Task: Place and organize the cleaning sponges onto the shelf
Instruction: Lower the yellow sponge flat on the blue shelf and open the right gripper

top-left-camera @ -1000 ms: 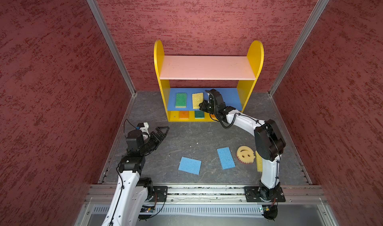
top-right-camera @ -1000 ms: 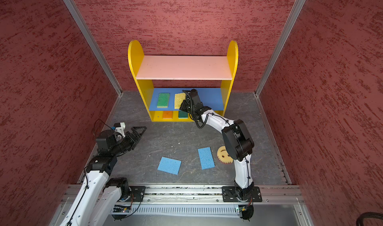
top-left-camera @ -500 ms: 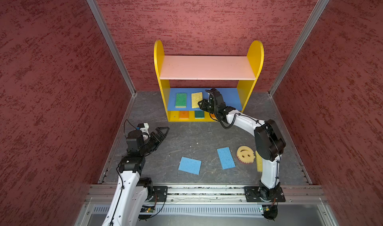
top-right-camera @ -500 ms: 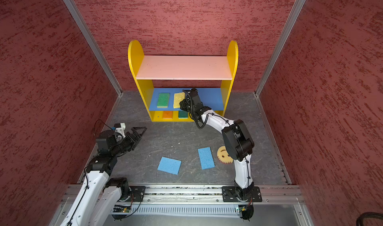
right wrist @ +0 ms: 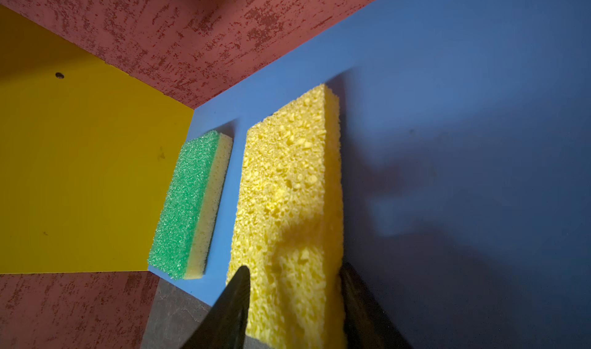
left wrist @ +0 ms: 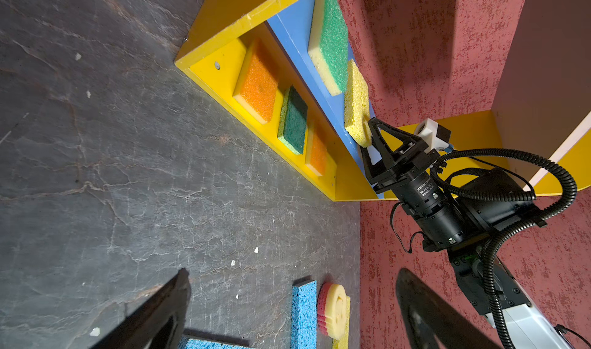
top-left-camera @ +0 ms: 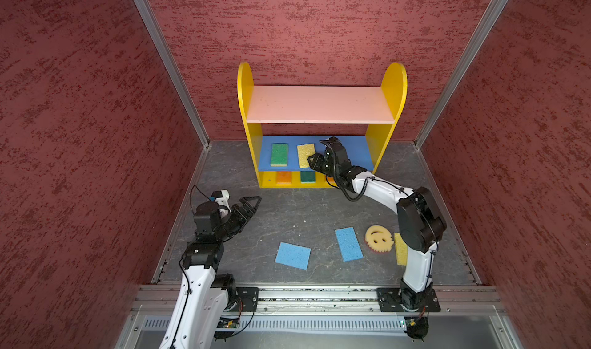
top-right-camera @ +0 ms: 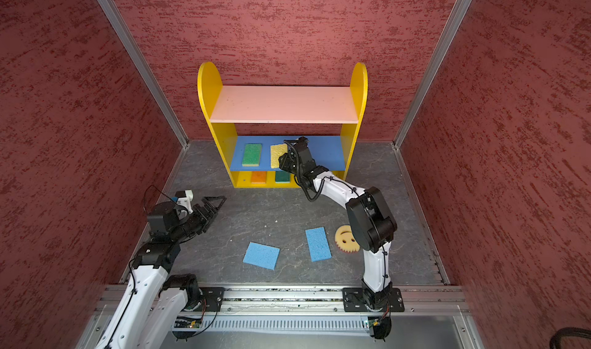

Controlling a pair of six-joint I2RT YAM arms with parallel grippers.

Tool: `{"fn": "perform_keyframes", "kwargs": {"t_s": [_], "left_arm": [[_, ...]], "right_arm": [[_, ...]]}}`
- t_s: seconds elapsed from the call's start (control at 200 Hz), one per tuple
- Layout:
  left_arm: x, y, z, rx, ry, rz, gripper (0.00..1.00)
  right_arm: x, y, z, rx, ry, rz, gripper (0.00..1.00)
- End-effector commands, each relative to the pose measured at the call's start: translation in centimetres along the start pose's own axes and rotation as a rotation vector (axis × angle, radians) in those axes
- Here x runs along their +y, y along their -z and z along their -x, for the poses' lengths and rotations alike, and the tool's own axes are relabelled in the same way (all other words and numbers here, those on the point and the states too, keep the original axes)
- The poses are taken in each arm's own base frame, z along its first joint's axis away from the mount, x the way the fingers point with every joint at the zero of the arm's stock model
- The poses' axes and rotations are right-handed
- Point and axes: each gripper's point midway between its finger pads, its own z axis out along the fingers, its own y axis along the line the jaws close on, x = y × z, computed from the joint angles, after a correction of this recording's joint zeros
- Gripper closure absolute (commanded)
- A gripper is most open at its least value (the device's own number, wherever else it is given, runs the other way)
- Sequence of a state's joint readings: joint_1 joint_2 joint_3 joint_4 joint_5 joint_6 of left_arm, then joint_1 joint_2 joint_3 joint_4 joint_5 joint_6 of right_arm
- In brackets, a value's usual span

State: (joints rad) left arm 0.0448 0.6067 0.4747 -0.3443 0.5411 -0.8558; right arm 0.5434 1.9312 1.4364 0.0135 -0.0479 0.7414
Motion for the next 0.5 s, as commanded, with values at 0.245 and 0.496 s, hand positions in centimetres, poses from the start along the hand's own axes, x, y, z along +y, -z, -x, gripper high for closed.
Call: {"fn": "perform_keyframes", "kwargs": {"t_s": [0.245,0.496], "left_arm": [[0.3,0.3,-0.2,-0.005,-0.003,0.001,0.01],[0.4,0.6,-0.4,-0.007,-0.006,0.007,0.00]], "right_arm": [[-1.0,0.5,-1.3,0.018,0.099,-0.191,0.48],[-1.2,1.3,-0.4,-0.005,0.133,-0.250,0.46]]}}
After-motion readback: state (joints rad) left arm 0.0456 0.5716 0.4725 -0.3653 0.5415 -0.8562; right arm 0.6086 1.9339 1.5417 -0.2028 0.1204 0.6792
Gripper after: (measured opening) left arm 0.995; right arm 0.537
